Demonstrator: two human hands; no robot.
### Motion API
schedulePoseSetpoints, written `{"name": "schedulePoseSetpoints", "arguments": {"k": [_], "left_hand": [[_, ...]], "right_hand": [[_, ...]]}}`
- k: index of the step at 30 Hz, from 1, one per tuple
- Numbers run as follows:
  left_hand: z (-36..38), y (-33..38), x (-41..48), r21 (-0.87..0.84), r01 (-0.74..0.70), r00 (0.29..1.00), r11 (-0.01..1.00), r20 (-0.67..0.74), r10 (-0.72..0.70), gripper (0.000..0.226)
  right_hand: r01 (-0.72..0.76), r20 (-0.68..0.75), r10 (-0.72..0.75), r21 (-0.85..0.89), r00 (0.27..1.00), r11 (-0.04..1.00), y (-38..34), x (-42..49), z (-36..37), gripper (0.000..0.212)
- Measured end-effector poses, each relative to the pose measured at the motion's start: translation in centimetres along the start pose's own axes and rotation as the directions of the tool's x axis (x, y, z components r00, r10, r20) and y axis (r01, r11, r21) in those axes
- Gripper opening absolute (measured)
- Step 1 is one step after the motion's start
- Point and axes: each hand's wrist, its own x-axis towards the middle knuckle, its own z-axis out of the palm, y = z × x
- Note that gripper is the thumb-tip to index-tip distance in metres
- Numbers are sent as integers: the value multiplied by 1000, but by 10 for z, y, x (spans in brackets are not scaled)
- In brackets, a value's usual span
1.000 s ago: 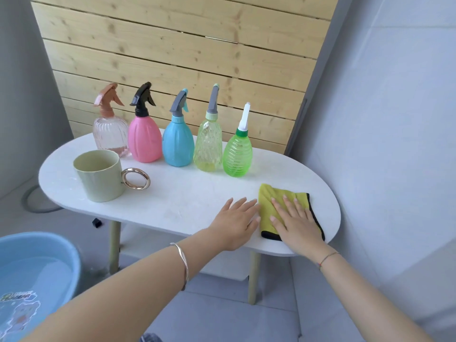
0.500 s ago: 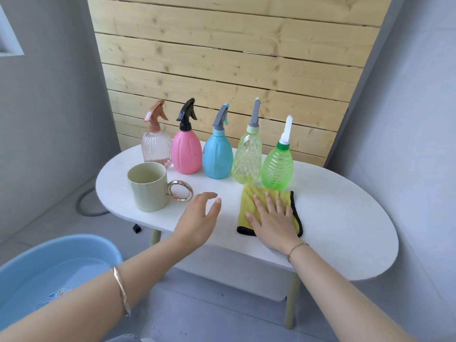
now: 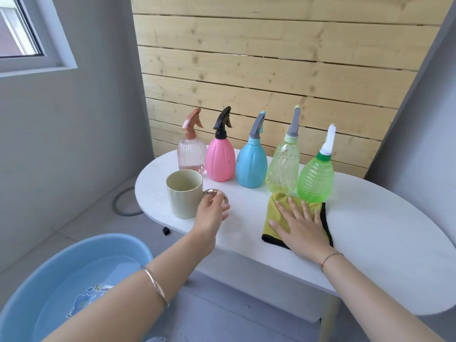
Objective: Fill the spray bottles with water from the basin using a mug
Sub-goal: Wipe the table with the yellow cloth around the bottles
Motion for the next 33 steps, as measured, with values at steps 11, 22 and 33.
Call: {"name": "schedulePoseSetpoints", "arguments": {"k": [11, 22, 33], "left_hand": [[-67, 32, 0, -186, -4, 1000, 982, -21, 1, 23], [-200, 49, 8, -62, -11, 987, 998, -161, 1, 25], [-274, 64, 42, 26, 9, 994, 1000, -107, -6, 23]], "right_hand": [[71, -21, -72, -24, 997, 997, -68, -24, 16, 118], [199, 16, -200, 28, 980, 980, -200, 34, 17, 78], [322, -12, -322, 83, 947, 943, -318, 116, 26, 69]]}}
